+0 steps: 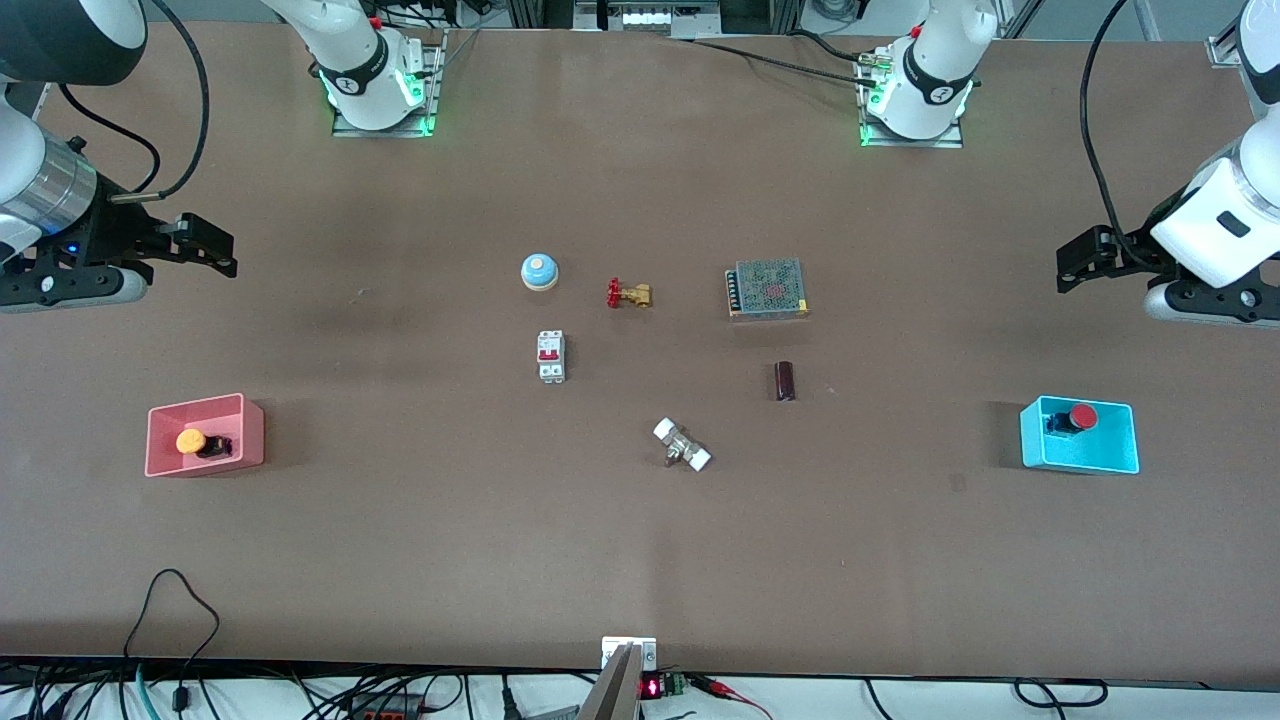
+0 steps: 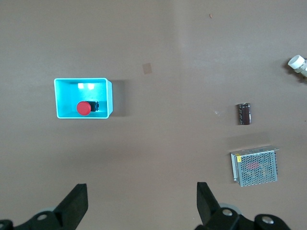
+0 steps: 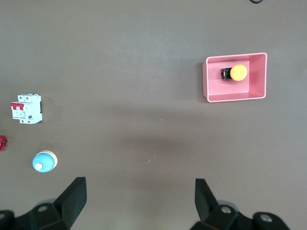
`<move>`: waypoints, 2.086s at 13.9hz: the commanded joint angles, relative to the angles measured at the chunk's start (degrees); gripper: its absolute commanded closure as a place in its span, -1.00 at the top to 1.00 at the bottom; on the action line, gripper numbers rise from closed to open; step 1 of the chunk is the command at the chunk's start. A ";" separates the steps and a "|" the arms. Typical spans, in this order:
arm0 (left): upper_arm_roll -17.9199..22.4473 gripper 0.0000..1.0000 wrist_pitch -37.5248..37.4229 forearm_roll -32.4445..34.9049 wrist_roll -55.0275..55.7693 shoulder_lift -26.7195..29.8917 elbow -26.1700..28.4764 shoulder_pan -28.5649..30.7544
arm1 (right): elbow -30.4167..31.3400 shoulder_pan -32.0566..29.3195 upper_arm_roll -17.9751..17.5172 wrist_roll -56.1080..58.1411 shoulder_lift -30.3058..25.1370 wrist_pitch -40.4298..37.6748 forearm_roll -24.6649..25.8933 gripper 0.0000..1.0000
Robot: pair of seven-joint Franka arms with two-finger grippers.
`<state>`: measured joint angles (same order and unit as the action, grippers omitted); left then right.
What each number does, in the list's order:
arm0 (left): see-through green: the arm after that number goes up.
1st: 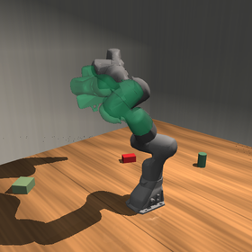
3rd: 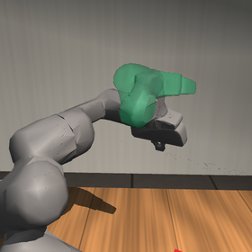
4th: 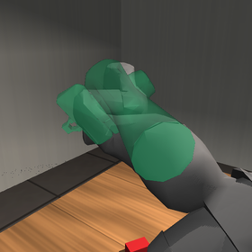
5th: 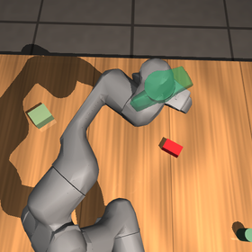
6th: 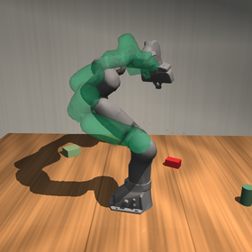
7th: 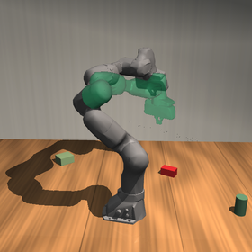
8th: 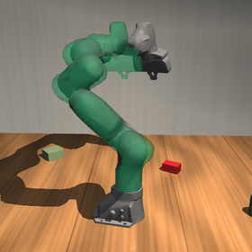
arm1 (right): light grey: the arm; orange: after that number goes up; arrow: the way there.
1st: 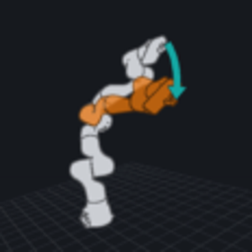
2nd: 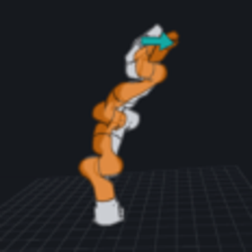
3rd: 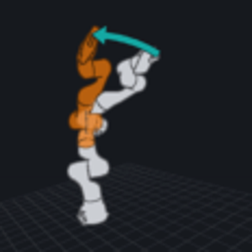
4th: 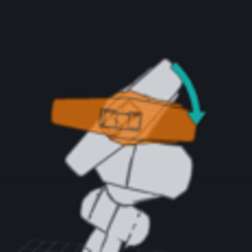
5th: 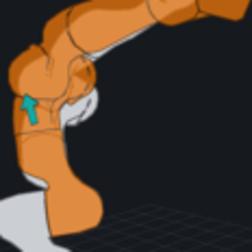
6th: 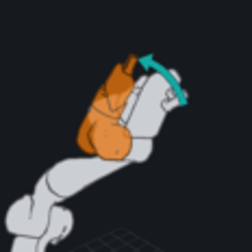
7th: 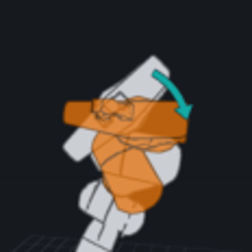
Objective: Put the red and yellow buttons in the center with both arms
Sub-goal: 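Move the right gripper toward the pink box, then lower the right gripper onto the yellow button while the left gripper starts moving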
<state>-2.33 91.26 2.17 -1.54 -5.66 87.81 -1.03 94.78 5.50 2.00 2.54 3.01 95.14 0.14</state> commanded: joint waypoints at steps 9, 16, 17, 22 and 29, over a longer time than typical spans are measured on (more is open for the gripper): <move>-0.84 1.00 -0.82 1.17 -0.30 -0.49 -1.24 -0.12 | 0.67 -5.22 -0.32 1.14 4.54 1.10 0.65 1.00; -0.92 1.00 -2.57 1.87 -0.48 -0.14 -1.94 0.32 | 0.67 -13.41 -0.94 5.97 16.49 18.83 3.79 1.00; -0.92 1.00 -3.36 1.87 -0.57 -0.05 -1.94 0.32 | 0.67 -13.85 -0.94 8.51 17.38 20.76 4.59 1.00; -0.84 1.00 -3.37 1.87 -0.66 -0.23 -2.02 0.32 | 0.67 -16.31 -2.17 15.28 23.35 29.91 4.60 1.00; -0.84 1.00 -4.24 1.96 -0.74 -0.05 -1.85 0.50 | 0.58 -17.19 -3.23 18.01 26.26 35.01 6.18 1.00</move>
<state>-2.94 88.49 2.78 -1.54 -5.77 86.94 -0.81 96.03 -9.94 0.01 18.46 28.22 128.40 5.28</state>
